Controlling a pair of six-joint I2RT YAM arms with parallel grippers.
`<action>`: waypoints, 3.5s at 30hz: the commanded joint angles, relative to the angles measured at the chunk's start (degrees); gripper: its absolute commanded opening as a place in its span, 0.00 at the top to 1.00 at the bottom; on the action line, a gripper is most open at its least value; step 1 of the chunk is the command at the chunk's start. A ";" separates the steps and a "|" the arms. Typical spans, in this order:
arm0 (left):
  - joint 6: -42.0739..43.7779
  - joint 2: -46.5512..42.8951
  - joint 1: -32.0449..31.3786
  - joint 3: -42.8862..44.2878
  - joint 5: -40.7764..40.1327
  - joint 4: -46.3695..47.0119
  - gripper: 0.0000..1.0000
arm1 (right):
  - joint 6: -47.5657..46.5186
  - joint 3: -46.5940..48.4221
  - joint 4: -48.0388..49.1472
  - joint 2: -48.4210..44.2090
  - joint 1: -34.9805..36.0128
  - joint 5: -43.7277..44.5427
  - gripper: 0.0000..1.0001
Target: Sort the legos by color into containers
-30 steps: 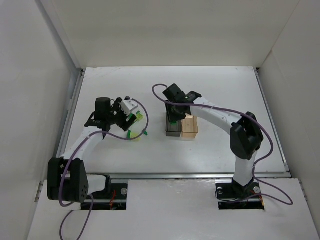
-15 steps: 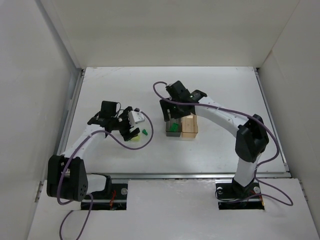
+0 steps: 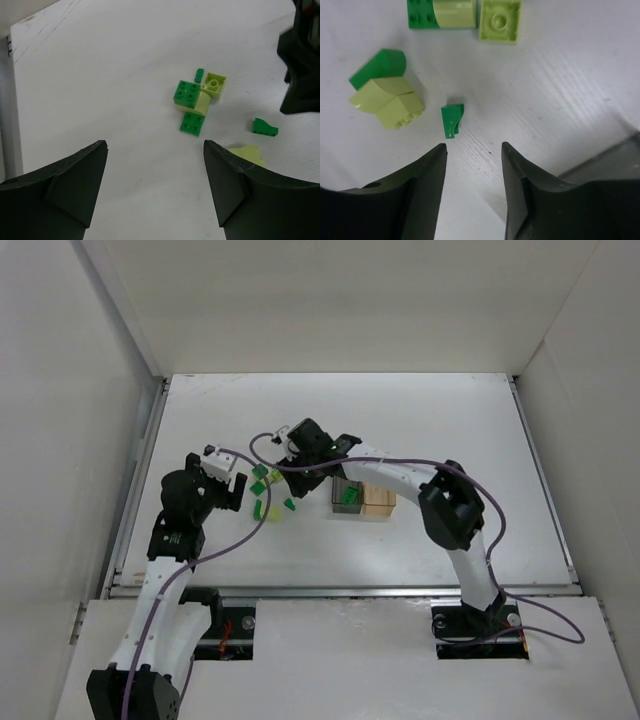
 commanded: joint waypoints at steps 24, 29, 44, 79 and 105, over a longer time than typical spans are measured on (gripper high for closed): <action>-9.28 1.75 -0.01 0.89 -11.81 0.38 0.24 | -2.01 5.44 2.79 11.27 4.99 0.37 0.72; -6.65 1.75 -0.01 0.89 -10.06 0.90 0.24 | -0.96 4.74 3.31 9.18 4.99 3.35 1.00; 8.64 29.85 -0.01 21.78 11.91 -8.75 0.16 | 14.68 -6.39 -3.97 -15.26 -4.24 19.26 1.00; 28.60 67.57 -10.29 49.23 10.96 -29.06 0.21 | 13.81 -12.49 -4.68 -19.48 -10.48 20.42 0.16; 17.53 67.50 -13.26 53.71 15.07 -25.80 1.00 | 14.59 -13.01 -4.16 -23.16 -17.85 16.47 0.16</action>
